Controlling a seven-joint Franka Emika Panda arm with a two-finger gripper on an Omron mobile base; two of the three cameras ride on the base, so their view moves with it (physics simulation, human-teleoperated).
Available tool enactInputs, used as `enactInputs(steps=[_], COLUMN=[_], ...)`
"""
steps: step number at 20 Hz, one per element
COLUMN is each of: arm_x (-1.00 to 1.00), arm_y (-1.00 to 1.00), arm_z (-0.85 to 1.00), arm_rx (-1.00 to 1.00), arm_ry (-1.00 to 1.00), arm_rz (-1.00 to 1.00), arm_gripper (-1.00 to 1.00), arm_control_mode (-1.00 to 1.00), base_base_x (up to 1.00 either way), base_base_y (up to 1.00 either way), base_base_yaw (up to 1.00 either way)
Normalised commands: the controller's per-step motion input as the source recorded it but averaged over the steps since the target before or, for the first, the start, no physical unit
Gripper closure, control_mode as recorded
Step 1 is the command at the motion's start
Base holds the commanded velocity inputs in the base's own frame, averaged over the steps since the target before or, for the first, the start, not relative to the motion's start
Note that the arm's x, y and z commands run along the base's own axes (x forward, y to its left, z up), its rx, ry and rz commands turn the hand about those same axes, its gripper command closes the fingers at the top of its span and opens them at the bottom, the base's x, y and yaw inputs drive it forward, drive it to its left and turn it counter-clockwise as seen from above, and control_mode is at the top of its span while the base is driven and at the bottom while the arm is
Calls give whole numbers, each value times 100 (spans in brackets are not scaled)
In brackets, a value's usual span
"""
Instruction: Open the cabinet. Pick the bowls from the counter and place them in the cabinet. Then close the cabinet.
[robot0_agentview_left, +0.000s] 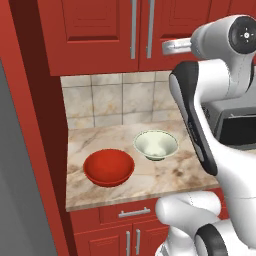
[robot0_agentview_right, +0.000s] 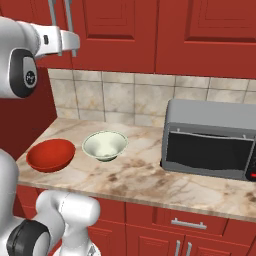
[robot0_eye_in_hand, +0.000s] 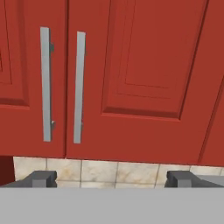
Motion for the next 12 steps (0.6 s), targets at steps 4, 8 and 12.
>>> enactInputs(steps=[4,8,12], arm_x=[0,0,0], arm_y=[3,6,14], arm_z=[0,0,0], arm_rx=[0,1,5], arm_ry=[0,0,0], arm_rz=[0,0,0], arm_gripper=[-100,-100,-100], arm_control_mode=[-100,-100,-100], base_base_x=[0,0,0], base_base_y=[0,0,0], base_base_yaw=[0,0,0])
